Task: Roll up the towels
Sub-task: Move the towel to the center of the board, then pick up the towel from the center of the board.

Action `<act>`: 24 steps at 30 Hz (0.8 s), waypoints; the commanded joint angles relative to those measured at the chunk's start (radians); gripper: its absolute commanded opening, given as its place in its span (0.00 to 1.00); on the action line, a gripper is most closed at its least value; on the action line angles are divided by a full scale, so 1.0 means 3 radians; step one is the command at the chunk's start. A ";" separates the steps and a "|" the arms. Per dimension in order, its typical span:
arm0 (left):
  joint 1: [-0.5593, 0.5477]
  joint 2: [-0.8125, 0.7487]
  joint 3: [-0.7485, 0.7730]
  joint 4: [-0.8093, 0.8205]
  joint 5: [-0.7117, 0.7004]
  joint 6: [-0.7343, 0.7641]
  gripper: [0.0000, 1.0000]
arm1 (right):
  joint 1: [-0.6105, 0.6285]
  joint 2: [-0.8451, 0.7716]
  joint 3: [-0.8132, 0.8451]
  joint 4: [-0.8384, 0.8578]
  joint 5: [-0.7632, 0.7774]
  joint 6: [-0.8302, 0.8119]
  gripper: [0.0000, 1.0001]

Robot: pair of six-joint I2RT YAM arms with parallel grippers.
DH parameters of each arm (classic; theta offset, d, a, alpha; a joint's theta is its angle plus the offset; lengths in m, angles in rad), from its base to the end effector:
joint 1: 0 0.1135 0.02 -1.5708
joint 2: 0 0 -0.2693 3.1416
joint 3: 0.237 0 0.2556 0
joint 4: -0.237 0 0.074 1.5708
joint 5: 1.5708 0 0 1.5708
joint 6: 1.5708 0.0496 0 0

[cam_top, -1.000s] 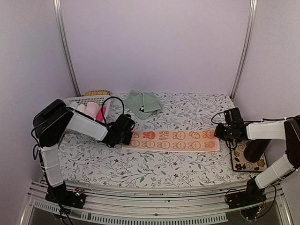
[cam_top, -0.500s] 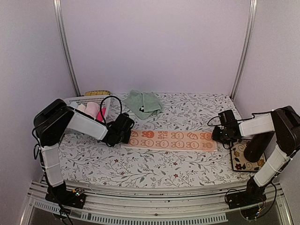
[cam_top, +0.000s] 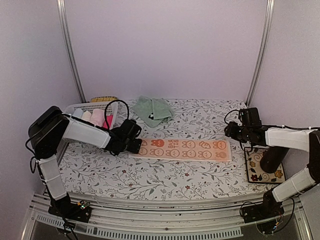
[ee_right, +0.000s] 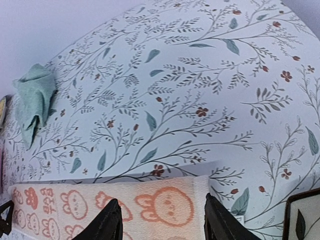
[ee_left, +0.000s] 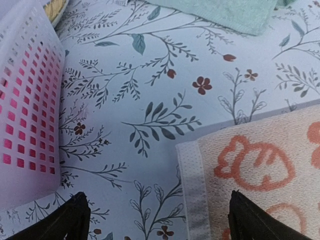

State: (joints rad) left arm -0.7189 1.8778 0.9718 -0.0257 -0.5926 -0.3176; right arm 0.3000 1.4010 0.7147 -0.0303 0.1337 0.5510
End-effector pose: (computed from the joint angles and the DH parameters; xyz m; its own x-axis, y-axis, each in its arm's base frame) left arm 0.2971 -0.2232 0.1193 -0.6661 0.2387 -0.7066 0.0922 0.9665 0.2396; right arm 0.2863 0.0816 0.1870 -0.6377 0.3459 -0.6883 0.1608 0.9336 0.3202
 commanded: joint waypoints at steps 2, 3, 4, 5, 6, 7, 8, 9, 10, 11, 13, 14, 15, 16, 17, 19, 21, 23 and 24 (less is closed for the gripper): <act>-0.0133 -0.0127 0.0154 0.0083 0.0254 0.0142 0.94 | 0.0082 0.0043 0.0079 0.0369 -0.0485 -0.0077 0.56; -0.0135 -0.0106 0.0186 0.0101 0.0312 0.0136 0.93 | 0.0079 0.0127 0.0098 0.0416 -0.0569 -0.0050 0.56; -0.0133 -0.0077 0.0221 0.0116 0.0350 0.0130 0.92 | 0.0081 0.0217 0.0112 0.0474 -0.0627 -0.0031 0.56; -0.0136 -0.0042 0.0250 0.0134 0.0394 0.0117 0.91 | 0.0084 0.0308 0.0119 0.0536 -0.0688 0.0001 0.55; -0.0139 -0.0011 0.0271 0.0168 0.0435 0.0109 0.89 | 0.0084 0.0405 0.0126 0.0618 -0.0757 0.0048 0.55; -0.0135 0.0020 0.0277 0.0230 0.0491 0.0099 0.88 | 0.0088 0.0501 0.0134 0.0694 -0.0816 0.0074 0.55; -0.0130 0.0050 0.0274 0.0289 0.0559 0.0087 0.87 | 0.0095 0.0606 0.0144 0.0750 -0.0862 0.0104 0.55; -0.0130 0.0094 0.0283 0.0353 0.0624 0.0079 0.85 | 0.0097 0.0696 0.0162 0.0789 -0.0894 0.0129 0.55; -0.0122 0.0134 0.0290 0.0401 0.0681 0.0066 0.83 | 0.0101 0.0806 0.0171 0.0823 -0.0902 0.0171 0.55; -0.0123 0.0175 0.0304 0.0435 0.0715 0.0054 0.82 | 0.0101 0.0874 0.0177 0.0861 -0.0895 0.0201 0.54; -0.0116 0.0254 0.0322 0.0502 0.0733 0.0026 0.80 | 0.0102 0.0971 0.0177 0.0896 -0.0790 0.0261 0.54; -0.0106 0.0364 0.0338 0.0532 0.0741 0.0013 0.80 | 0.0100 0.1010 0.0178 0.0909 -0.0742 0.0277 0.54; -0.0097 0.0439 0.0371 0.0535 0.0754 -0.0004 0.79 | 0.0100 0.1046 0.0184 0.0906 -0.0692 0.0288 0.54; -0.0080 0.0491 0.0391 0.0536 0.0760 -0.0028 0.79 | 0.0100 0.1086 0.0190 0.0895 -0.0660 0.0297 0.54; -0.0068 0.0527 0.0404 0.0536 0.0764 -0.0060 0.78 | 0.0102 0.1112 0.0201 0.0865 -0.0615 0.0305 0.54; -0.0030 0.0600 0.0427 0.0513 0.0762 -0.0122 0.76 | 0.0101 0.1170 0.0199 0.0822 -0.0538 0.0324 0.54; 0.0001 0.0663 0.0437 0.0460 0.0733 -0.0187 0.75 | 0.0102 0.1212 0.0190 0.0772 -0.0449 0.0346 0.55; 0.0022 0.0709 0.0413 0.0452 0.0706 -0.0225 0.75 | 0.0101 0.1243 0.0178 0.0763 -0.0426 0.0366 0.55; 0.0031 0.0725 0.0402 0.0451 0.0693 -0.0247 0.74 | 0.0101 0.1246 0.0183 0.0761 -0.0420 0.0367 0.55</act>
State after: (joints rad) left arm -0.7334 2.0487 1.0981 0.1383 -0.3775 -0.3550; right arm 0.3267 1.7428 0.7540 0.1989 -0.0418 0.6399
